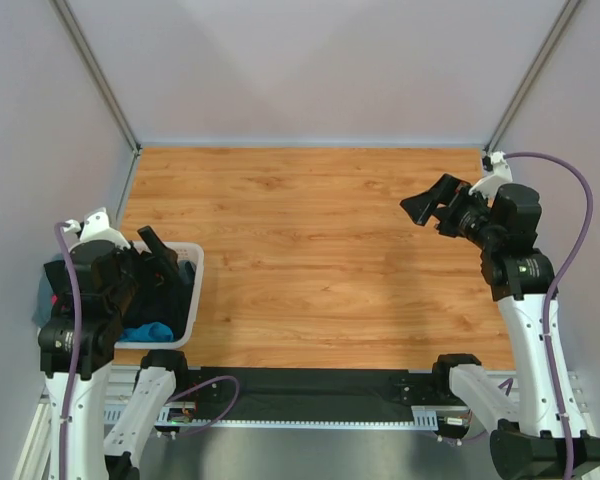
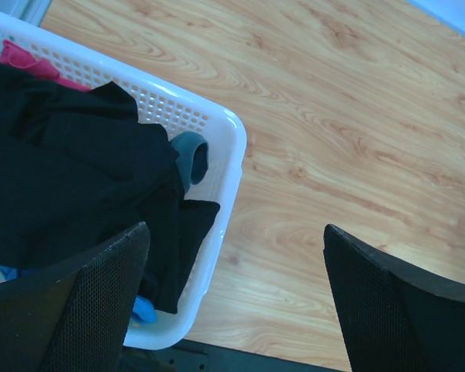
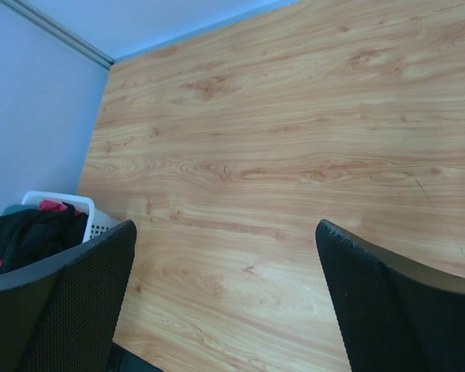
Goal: Fold and stack the t-shirts
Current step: Grab the tshirt from the pile
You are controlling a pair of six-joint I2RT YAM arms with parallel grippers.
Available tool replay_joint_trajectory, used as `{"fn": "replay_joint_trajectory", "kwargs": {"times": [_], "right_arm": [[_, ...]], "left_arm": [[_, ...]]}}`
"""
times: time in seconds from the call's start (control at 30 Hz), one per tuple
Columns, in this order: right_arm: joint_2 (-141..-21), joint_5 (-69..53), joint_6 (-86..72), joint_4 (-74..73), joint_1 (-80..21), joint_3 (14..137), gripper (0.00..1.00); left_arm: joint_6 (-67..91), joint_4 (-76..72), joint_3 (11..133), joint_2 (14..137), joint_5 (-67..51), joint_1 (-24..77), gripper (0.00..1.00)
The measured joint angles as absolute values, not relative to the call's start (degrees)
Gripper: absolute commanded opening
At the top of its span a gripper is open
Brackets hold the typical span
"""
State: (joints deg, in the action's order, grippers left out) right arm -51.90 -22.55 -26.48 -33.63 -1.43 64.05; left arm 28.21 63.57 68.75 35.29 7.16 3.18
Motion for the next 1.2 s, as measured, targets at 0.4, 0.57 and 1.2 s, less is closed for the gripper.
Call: {"fn": "replay_joint_trajectory", "kwargs": {"times": [0.4,0.57,1.2], "right_arm": [[-49.6,-21.8,-26.35,-33.58,-1.43,62.74,1.0],[-49.8,-22.2,-26.76,-33.65,-1.43,62.5,1.0],[-49.36,-22.68,-27.14,-34.65,-1.43,58.85,1.0]], "left_arm": [[33.98,62.89,65.3,34.81,5.15,3.18,0.94],[38.83,68.01,65.95,40.36,13.21,1.96,0.89],[45.93,65.08,55.05,44.95,20.67,-12.38,0.79]]}}
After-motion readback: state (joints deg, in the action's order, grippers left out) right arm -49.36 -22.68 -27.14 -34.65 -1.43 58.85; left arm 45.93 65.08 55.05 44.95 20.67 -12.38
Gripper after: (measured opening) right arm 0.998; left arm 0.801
